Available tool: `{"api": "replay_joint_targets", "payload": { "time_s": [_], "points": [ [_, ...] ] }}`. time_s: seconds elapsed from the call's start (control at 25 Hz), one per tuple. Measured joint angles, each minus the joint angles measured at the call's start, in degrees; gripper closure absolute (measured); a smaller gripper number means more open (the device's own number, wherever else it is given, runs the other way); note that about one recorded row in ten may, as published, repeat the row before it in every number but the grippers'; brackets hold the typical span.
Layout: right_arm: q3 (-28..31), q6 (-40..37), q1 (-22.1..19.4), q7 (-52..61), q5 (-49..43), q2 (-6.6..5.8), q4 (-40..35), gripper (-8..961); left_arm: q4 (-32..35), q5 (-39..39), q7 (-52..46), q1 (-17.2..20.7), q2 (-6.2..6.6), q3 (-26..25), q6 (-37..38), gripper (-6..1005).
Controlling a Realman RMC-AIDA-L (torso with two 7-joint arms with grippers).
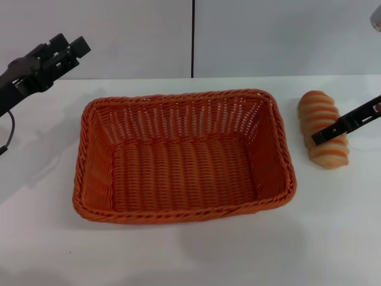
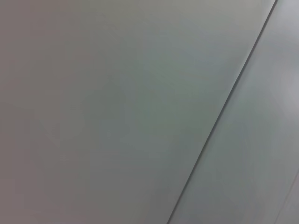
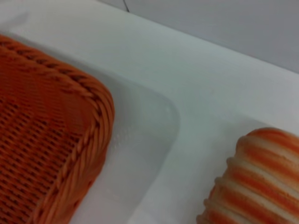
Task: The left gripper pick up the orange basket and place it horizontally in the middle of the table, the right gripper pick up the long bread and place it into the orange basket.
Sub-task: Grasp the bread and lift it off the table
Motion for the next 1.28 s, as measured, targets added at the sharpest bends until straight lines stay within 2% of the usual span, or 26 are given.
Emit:
{"api": "replay_joint_targets", "payload": {
  "time_s": [0.76, 1.28],
  "points": [
    [-0.01, 0.71, -0.34, 0.56, -1.97, -0.01, -0.06, 138, -1.11, 0.41, 0.1, -0.44, 0.06, 0.03, -0.52, 190],
    [0.0, 0.58, -0.6, -0.05, -2.03, -0.01, -0.34, 339, -1.28, 0.41, 0.14, -0.31, 0.06, 0.03, -0.52, 190]
  ]
}}
